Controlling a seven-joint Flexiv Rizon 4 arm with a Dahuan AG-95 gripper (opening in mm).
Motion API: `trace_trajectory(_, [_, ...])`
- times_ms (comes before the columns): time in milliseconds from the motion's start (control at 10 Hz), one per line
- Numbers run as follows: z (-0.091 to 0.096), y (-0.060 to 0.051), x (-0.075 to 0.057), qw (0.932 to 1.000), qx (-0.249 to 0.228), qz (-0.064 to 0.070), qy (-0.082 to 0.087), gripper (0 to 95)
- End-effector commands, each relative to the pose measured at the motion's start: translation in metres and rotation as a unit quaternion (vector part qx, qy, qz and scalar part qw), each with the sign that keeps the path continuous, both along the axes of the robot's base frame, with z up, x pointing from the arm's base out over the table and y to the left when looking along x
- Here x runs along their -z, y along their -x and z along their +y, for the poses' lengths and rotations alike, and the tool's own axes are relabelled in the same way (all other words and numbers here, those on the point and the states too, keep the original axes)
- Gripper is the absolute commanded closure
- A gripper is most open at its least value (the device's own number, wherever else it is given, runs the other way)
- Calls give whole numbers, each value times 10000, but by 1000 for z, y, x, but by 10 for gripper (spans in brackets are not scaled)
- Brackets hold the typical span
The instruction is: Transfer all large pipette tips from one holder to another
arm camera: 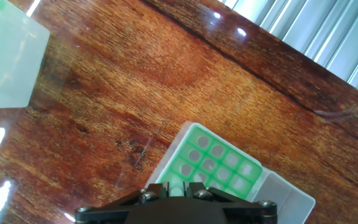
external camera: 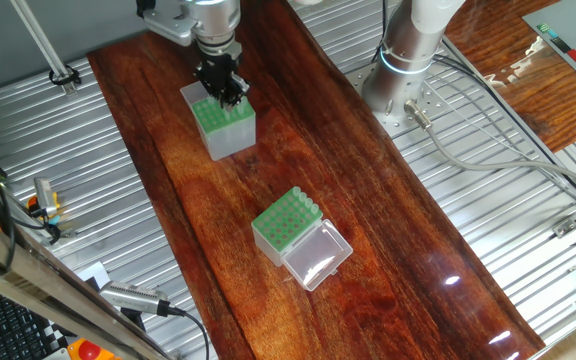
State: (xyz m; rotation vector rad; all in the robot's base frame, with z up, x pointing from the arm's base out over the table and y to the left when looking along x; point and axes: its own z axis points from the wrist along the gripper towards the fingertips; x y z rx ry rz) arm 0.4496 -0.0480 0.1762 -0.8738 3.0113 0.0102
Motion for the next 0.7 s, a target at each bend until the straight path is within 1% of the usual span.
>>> trace_trajectory(100, [1,0,-2,10000,17,12,5,950])
trace_trajectory(300, [2,-1,-6,10000,47,11,-8,950])
trace_trajectory(500, [6,-2,-16,9999,109,12,-13,950])
trace_trajectory(700, [6,-2,-22,9999,109,13,-15,950])
